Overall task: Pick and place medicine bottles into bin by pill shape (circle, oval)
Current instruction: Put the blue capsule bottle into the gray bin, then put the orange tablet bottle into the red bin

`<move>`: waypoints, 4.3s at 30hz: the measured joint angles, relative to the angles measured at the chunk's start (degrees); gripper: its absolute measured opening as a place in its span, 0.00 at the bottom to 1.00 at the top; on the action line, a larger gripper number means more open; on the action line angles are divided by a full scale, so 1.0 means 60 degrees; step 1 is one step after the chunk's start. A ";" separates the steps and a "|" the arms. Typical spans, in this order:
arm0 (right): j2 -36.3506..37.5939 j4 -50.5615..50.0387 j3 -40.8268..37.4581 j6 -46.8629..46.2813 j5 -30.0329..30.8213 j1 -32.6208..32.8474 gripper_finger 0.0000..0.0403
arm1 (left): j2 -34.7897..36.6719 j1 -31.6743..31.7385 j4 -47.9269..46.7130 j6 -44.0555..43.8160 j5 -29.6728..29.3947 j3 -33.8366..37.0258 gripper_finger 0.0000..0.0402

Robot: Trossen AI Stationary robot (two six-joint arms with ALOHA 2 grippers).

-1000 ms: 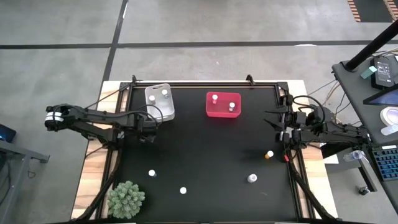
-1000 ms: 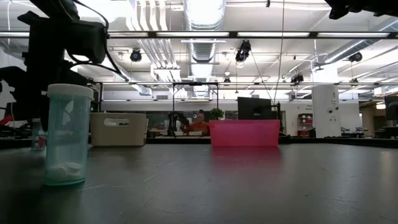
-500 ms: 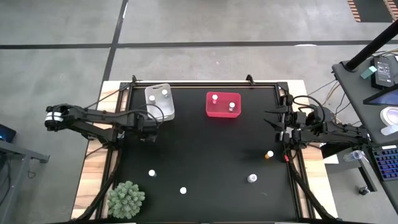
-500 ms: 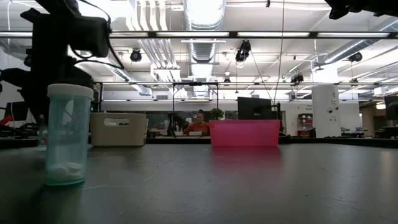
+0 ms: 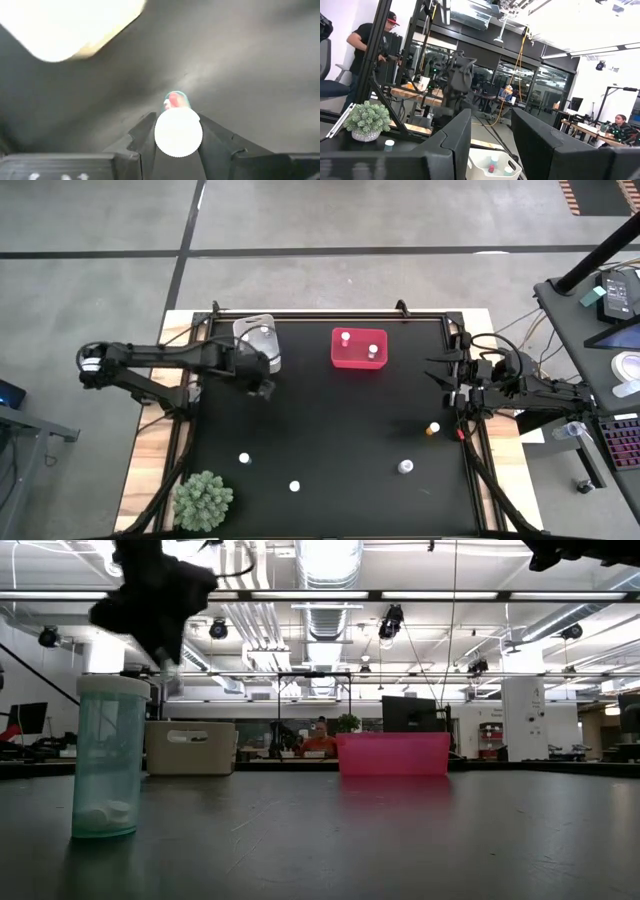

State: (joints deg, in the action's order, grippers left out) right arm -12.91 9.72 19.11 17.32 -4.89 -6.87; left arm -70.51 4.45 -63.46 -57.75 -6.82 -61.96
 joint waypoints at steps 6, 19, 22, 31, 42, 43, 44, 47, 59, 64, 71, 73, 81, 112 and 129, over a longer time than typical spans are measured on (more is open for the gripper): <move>0.0000 -0.0004 0.0000 -0.0011 0.0000 0.0000 0.33 | -0.1225 0.0243 -0.0021 0.1880 -0.0173 -0.1647 0.26; 0.0000 -0.0007 0.0000 -0.0033 0.0000 -0.0004 0.33 | -0.2301 0.2921 -0.0187 0.5338 -0.0310 -0.2376 0.26; 0.0000 -0.0007 0.0000 -0.0033 0.0000 -0.0001 0.33 | -0.2301 0.3664 -0.0104 0.5900 -0.0442 -0.2324 0.25; 0.0000 -0.0008 0.0000 -0.0029 0.0015 -0.0003 0.33 | -0.2305 0.4959 0.0912 0.6928 -0.0438 -0.1786 0.24; 0.0000 -0.0011 0.0000 -0.0029 0.0018 -0.0004 0.33 | -0.2305 0.5187 0.2238 0.6996 -0.0410 -0.0316 0.24; 0.0000 -0.0011 0.0000 -0.0029 0.0018 0.0000 0.33 | -0.2305 0.5187 0.2410 0.6996 -0.0410 -0.0193 0.24; 0.0000 -0.0011 0.0000 -0.0029 0.0015 0.0000 0.33 | -0.2305 0.5187 0.2487 0.6994 -0.0410 -0.0071 0.24; 0.0000 -0.0011 0.0000 -0.0029 0.0016 -0.0004 0.33 | -0.2305 0.5198 0.2759 0.6978 -0.0410 0.0172 0.24; 0.0000 -0.0009 0.0000 -0.0029 0.0015 -0.0002 0.33 | -0.2641 0.5202 0.3214 0.7014 -0.0421 0.0584 0.24; 0.0000 -0.0007 0.0000 -0.0029 0.0043 -0.0004 0.33 | -0.3386 0.5202 0.3216 0.7261 -0.0425 0.0263 0.24; -0.0004 -0.0018 0.0000 0.0011 0.0066 -0.0002 0.33 | -0.3709 0.5202 0.3208 0.7285 -0.0428 0.0128 0.24; -0.0004 -0.0018 0.0000 0.0011 0.0066 -0.0003 0.33 | -0.3691 0.5202 0.3153 0.7262 -0.0428 0.0128 0.25; -0.0004 -0.0015 0.0000 -0.0011 0.0066 -0.0004 0.33 | -0.3671 0.5202 0.3165 0.7269 -0.0428 0.0128 0.34; -0.0007 0.0000 -0.0004 -0.2145 0.0074 0.0000 0.33 | 0.0549 0.2284 0.7322 0.8261 -0.0424 0.0942 0.42; -0.1811 -0.2693 0.2001 -0.7583 -0.0725 0.0062 0.33 | 0.1021 0.0528 1.1454 1.1705 -0.0406 0.2270 0.42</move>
State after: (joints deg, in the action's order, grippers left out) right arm -23.77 -6.44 31.12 -28.18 -9.24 -6.50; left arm -64.38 7.62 5.27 12.48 -9.26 -48.34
